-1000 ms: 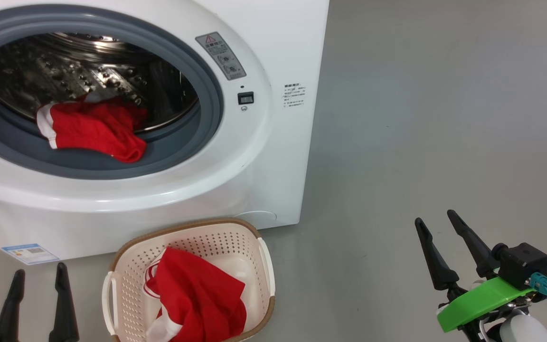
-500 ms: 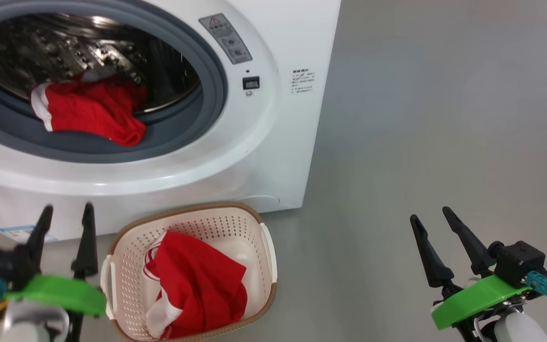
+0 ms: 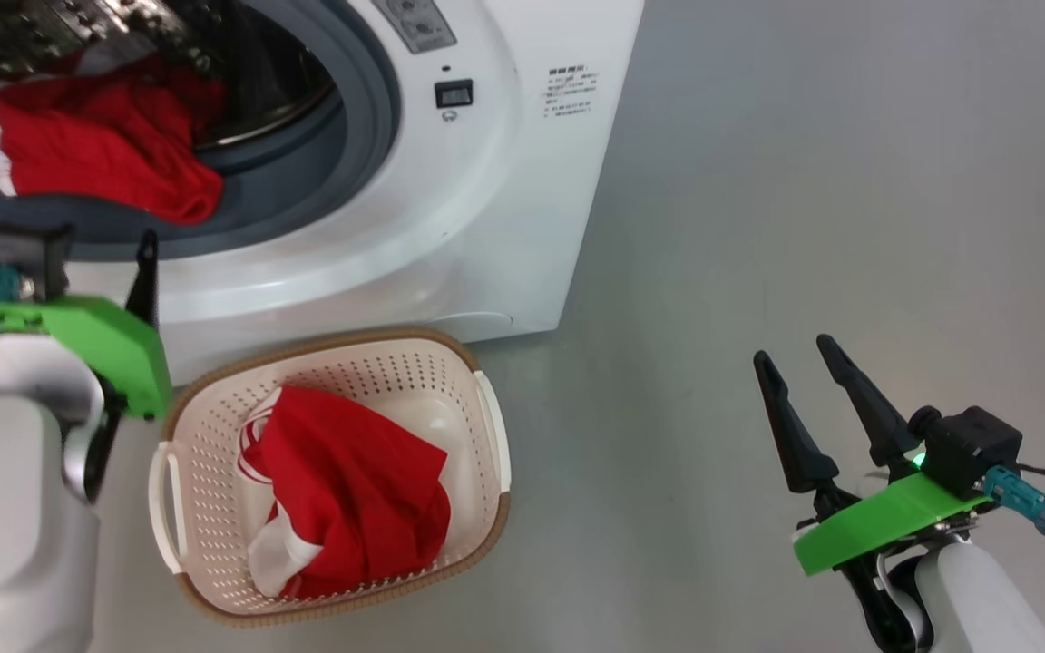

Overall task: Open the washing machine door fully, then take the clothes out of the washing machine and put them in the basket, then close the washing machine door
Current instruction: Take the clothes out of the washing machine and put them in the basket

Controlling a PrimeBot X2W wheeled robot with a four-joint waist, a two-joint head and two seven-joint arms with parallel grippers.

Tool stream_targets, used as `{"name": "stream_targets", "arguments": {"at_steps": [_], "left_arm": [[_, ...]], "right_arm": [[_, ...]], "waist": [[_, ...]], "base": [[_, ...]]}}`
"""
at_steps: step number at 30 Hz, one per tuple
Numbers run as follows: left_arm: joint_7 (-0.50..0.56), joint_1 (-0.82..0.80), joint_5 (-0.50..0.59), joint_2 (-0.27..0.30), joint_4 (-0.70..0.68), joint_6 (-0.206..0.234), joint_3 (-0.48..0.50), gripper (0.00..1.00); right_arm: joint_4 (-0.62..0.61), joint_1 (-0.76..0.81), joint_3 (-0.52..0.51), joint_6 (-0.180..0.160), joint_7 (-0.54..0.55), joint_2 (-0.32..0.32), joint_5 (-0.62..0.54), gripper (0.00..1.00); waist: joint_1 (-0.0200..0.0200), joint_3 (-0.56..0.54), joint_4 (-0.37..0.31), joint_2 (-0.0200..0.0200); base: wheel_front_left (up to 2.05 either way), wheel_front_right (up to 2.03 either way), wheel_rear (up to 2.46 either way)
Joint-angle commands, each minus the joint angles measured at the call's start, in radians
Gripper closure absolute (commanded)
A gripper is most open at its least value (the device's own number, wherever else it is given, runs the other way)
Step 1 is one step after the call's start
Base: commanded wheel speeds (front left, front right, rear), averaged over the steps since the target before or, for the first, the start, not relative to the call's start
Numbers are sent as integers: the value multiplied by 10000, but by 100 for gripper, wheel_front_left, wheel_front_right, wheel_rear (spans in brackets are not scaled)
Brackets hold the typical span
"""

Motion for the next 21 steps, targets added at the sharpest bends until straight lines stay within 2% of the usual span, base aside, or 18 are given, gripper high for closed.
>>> {"name": "stream_targets", "arguments": {"at_steps": [1, 10, 21], "left_arm": [[87, -637, 199, 494, 31, 110, 172, 0], [338, -2968, 965, 823, 2266, 248, -498, 0], [61, -4808, 1347, 1226, 4663, 518, -821, 0]], "right_arm": [[-275, -166, 187, 16, -117, -7, -89, 0], [-350, -700, 286, 16, -117, 160, -161, 0], [-397, -1192, 508, 16, -117, 355, -199, 0]], "waist": [[0, 299, -132, -1], [0, 1002, -363, -1], [0, 1689, -680, -1]], "base": [[0, 0, 0], [0, 0, 0], [0, 0, 0]]}}
